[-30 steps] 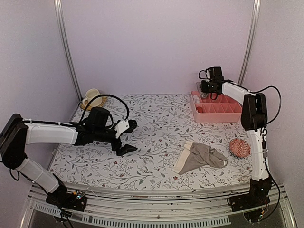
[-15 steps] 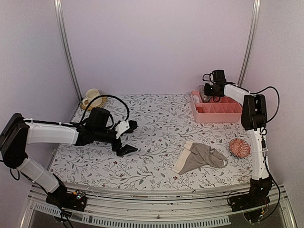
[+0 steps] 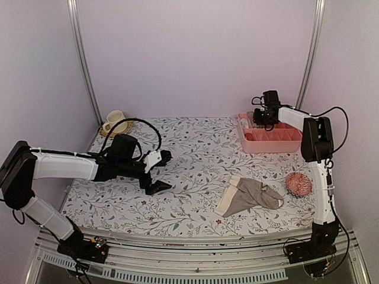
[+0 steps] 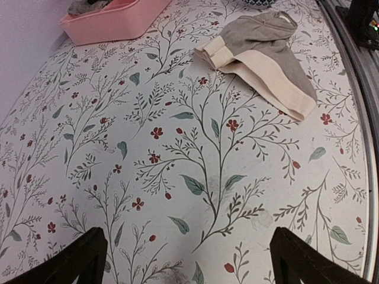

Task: Roll the underwear
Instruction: Place the underwear in the storage box.

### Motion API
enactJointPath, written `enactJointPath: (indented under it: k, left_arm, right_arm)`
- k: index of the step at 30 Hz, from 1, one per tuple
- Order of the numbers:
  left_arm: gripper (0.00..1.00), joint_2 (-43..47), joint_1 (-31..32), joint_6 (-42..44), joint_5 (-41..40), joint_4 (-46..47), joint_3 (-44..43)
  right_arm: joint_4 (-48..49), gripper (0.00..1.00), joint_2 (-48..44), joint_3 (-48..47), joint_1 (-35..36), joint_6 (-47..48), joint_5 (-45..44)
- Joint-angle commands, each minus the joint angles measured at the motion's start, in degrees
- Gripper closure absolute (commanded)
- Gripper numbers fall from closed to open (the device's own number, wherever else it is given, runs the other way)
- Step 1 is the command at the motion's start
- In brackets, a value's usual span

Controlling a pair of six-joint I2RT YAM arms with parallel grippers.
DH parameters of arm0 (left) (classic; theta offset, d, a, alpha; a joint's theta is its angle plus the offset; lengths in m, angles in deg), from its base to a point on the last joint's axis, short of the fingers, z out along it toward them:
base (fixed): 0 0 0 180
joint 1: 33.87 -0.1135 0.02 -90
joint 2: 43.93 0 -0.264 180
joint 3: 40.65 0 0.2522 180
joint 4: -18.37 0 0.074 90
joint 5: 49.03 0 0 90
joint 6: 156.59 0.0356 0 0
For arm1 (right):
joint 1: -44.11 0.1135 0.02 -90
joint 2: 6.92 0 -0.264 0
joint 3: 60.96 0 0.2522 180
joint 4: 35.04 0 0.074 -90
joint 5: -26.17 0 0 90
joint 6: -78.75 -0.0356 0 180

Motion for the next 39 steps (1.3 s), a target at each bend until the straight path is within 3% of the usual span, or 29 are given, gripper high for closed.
enactJointPath:
  k: [1,8,23,32,39]
  left_arm:
    - [0.02,-0.70,-0.61,0.36,1.19,0.25,0.00]
    - [0.02,-0.80,-0.61,0.35,1.16,0.02,-0.16]
    - [0.02,-1.93,-0.61,0.31,0.85,-1.58,-1.39]
    - [0.02,-2.28,-0.61,0.54,1.11,-2.24,-1.66]
    - [0.02,-2.39,-0.61,0.71,1.64,-2.73,-1.93]
  right_arm:
    - [-2.67,0.98,-3.89,1.08,1.40,-0.22,-2.16]
    - [-5.33,0.98,-0.91,-1.94,1.43,-0.25,-5.93]
    - [-9.02,0.98,8.36,-9.12,1.13,0.58,-5.35]
    - [-10.28,0.98,8.00,-9.12,1.14,1.29,-3.81]
    - [-12.62,0.98,2.28,-4.43,1.21,3.11,-5.64]
